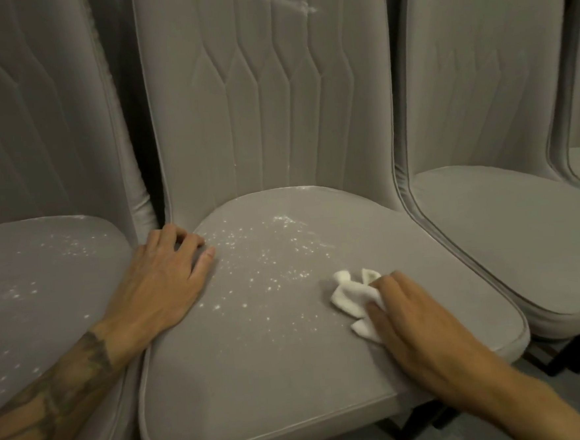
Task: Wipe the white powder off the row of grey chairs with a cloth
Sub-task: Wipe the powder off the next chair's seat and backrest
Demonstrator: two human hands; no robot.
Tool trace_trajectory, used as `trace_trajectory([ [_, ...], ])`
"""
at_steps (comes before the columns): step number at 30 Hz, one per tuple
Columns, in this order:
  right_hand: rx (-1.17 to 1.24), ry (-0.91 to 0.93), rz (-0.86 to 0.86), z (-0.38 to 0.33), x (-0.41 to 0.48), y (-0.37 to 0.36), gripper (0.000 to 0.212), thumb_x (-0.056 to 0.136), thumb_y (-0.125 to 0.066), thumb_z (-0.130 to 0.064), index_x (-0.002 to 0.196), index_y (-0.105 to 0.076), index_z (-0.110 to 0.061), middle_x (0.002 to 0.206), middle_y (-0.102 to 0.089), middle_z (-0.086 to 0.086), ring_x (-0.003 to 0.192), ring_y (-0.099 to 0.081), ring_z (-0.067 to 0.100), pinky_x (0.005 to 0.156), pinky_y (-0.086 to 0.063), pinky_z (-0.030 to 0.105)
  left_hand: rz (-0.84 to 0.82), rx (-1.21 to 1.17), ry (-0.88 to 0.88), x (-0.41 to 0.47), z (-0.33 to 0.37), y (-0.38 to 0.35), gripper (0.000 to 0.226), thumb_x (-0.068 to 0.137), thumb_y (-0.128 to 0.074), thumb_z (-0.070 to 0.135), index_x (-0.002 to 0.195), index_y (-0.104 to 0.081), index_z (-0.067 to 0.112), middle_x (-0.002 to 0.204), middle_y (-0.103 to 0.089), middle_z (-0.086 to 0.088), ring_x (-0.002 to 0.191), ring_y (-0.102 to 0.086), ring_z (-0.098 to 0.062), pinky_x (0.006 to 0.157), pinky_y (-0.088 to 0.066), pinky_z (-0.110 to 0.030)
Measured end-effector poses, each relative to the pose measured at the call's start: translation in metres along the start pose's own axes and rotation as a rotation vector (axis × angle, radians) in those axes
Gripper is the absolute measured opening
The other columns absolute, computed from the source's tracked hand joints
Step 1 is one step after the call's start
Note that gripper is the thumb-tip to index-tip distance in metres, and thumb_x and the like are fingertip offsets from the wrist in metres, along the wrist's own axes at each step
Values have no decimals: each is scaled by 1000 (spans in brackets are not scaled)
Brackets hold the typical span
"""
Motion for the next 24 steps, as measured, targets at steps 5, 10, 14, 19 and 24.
trace_trajectory([
  [5, -143, -244, 81, 86, 47, 13, 38, 100, -30, -41, 96, -48, -8, 92, -54, 17, 84, -53, 37, 72, -33, 39, 17, 31, -4, 0, 1, 1, 54, 101, -27, 56, 118, -63, 21, 114, -48, -3, 100, -48, -24, 89, -47, -45],
  [10, -35, -13, -29, 23, 41, -9, 32, 101, -30, -48, 99, -44, -19, 101, -50, 3, 88, -48, 22, 78, -39, 32, 5, 1, 6, 0, 0, 1, 55, 101, -24, 57, 120, -62, 22, 116, -47, 0, 102, -47, -22, 93, -48, -45],
  [14, -64, -50, -72, 59, 64, -3, 37, 98, -28, -54, 95, -41, -19, 101, -48, 2, 87, -47, 23, 76, -31, 28, 29, 33, -4, 0, 1, 2, 46, 103, -31, 53, 117, -62, 22, 113, -49, -2, 100, -49, -25, 88, -49, -48],
  [19, -144, -382, -53, 109, 128, -15, 41, 101, -46, -33, 109, -50, 8, 116, -53, 31, 100, -51, 42, 83, -37, 43, 30, 18, 5, -1, 0, 1, 43, 104, -33, 52, 117, -61, 23, 113, -49, 0, 100, -47, -21, 90, -48, -43],
  [24, 28, -120, -163, 61, 122, -39, 21, 105, -39, -32, 94, -42, -14, 102, -47, 5, 87, -46, 23, 74, -29, 30, 38, 16, 12, 0, 2, 2, 46, 103, -31, 51, 119, -63, 22, 113, -49, -1, 100, -46, -20, 90, -46, -42],
])
Point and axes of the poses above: each hand's wrist, its own x-axis towards the middle knuckle, its own y-axis out of the back of the hand, z = x × y, the point moved 6 cm from there along x, towards the middle knuckle
